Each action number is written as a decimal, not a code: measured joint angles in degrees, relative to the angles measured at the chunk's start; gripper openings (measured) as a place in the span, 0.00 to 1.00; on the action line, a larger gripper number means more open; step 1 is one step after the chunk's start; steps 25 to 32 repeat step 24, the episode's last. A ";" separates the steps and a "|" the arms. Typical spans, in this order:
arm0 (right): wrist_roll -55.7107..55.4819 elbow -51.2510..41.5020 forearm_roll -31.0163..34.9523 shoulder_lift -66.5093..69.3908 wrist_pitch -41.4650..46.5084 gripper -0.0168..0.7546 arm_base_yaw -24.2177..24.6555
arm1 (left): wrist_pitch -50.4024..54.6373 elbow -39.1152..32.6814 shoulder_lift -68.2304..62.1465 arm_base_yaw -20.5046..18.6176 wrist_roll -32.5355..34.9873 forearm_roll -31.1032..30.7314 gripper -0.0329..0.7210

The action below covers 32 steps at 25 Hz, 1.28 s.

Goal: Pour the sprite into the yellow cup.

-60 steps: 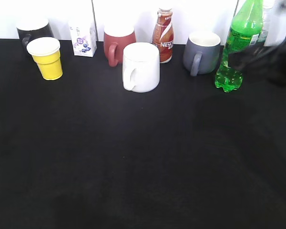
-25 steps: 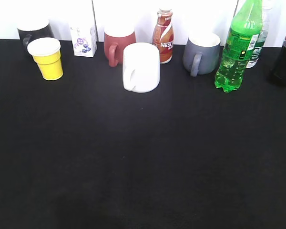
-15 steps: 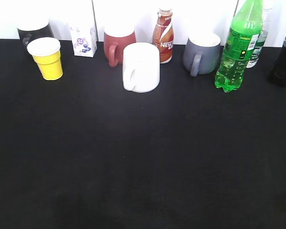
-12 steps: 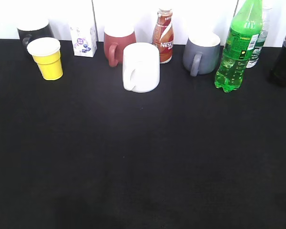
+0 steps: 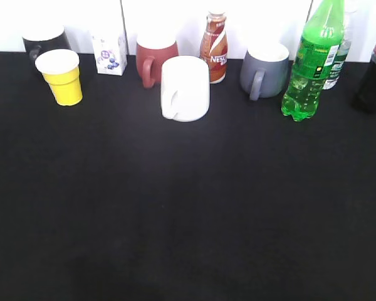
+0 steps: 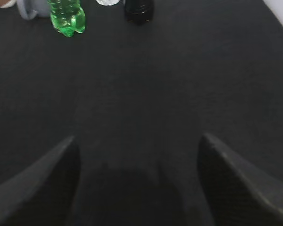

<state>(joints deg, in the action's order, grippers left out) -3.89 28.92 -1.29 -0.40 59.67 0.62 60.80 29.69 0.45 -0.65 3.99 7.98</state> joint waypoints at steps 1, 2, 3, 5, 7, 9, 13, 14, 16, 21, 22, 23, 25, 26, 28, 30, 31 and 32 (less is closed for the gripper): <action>0.00 0.00 0.20 -0.07 0.00 0.78 0.00 | 0.00 0.00 0.00 0.00 0.00 0.00 0.79; 0.00 0.00 0.40 -0.07 0.00 0.78 0.00 | 0.00 0.00 0.00 0.00 0.00 0.00 0.79; 0.00 0.00 0.40 -0.07 0.00 0.78 0.00 | 0.00 0.00 0.00 0.00 0.00 0.00 0.79; 0.00 0.00 0.44 -0.07 0.00 0.78 0.00 | 0.00 0.00 0.00 0.00 0.00 0.00 0.79; 0.00 0.00 0.44 -0.07 0.00 0.78 0.00 | 0.00 0.00 0.00 0.00 0.00 0.00 0.79; 0.00 0.00 0.44 -0.07 0.00 0.78 0.00 | 0.00 0.00 0.00 0.00 0.00 0.00 0.79; 0.00 0.00 0.44 -0.07 0.00 0.78 0.00 | 0.00 0.00 0.00 0.00 0.00 0.00 0.79; 0.00 0.00 0.44 -0.07 0.00 0.78 0.00 | 0.00 0.00 0.00 0.00 0.00 0.00 0.79; 0.00 0.00 0.44 -0.07 0.00 0.78 0.00 | 0.00 0.00 0.00 0.00 0.00 0.00 0.79; 0.00 0.00 0.44 -0.07 0.00 0.78 0.00 | 0.00 0.00 0.00 0.00 0.00 0.00 0.79; 0.00 0.00 0.44 -0.07 0.00 0.78 0.00 | 0.00 -0.02 0.00 0.00 0.00 0.00 0.79; 0.00 0.00 0.44 -0.08 0.00 0.78 0.00 | 0.00 -0.06 0.00 0.00 0.00 0.00 0.79; 0.00 0.00 0.44 -0.08 0.00 0.78 0.00 | 0.00 -0.06 0.00 0.00 0.00 0.00 0.79; 0.00 0.00 0.44 -0.08 0.00 0.78 0.00 | 0.00 -0.06 0.00 0.00 0.00 0.00 0.79; 0.00 0.00 0.44 -0.08 0.00 0.78 0.00 | 0.00 -0.06 0.00 0.00 0.00 0.00 0.79; 0.00 0.00 0.44 -0.08 0.00 0.78 0.00 | 0.00 -0.06 0.00 0.00 0.00 0.00 0.79; 0.00 0.00 0.44 -0.08 0.00 0.78 0.00 | 0.00 -0.06 0.00 0.00 0.00 0.00 0.79; 0.00 0.00 0.44 -0.08 0.00 0.78 0.00 | 0.00 -0.06 0.00 0.00 0.00 0.00 0.79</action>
